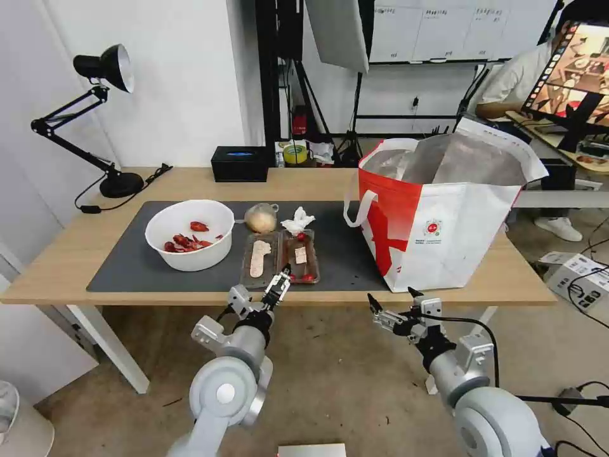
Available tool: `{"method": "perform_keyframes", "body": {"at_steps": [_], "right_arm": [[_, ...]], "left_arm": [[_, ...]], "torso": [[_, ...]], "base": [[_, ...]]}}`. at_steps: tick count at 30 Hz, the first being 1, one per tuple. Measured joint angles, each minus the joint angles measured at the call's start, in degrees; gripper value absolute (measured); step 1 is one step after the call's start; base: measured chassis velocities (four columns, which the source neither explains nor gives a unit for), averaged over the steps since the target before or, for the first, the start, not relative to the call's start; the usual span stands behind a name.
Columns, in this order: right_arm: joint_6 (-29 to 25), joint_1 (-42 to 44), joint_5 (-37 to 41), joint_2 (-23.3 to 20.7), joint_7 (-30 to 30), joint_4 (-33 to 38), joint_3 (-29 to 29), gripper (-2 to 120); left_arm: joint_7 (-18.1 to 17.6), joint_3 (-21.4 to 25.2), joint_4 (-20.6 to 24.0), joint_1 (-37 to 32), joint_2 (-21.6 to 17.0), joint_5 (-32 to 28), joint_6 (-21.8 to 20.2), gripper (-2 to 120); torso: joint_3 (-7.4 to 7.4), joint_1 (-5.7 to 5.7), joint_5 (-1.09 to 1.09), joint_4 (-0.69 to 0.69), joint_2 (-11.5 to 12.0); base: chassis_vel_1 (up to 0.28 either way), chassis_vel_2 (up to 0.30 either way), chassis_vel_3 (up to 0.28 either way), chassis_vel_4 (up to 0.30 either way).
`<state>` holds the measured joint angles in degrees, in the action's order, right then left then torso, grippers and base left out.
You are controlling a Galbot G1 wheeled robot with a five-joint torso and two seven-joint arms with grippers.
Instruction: Pick up the trash from the table and place it into the takeout bag.
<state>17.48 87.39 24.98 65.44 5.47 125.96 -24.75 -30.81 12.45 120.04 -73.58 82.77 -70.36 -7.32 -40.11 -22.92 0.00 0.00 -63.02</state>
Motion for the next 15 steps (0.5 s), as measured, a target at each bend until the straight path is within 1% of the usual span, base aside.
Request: {"method": "perform_keyframes", "body": {"at_steps": [4,15], "right_arm": [[-0.21,0.25,-0.45,0.6,-0.15,-0.4,0.1,100],[-0.46,0.49,-1.09,1.12,-0.23,-1.27,0.13,100]], "left_arm": [[0.25,-0.06,-0.86,0.89,0.14,-0.46,0.28,100],[0.59,-0.01,-1.5,1.95,0.02,-1.2,0.54,100]], "torso": [[0.0,0.0,0.0,0.0,0.0],[0.0,0.0,0.0,0.0,0.0]], "base": [[0.0,0.0,0.0,0.0],[0.0,0.0,0.0,0.0]]}}
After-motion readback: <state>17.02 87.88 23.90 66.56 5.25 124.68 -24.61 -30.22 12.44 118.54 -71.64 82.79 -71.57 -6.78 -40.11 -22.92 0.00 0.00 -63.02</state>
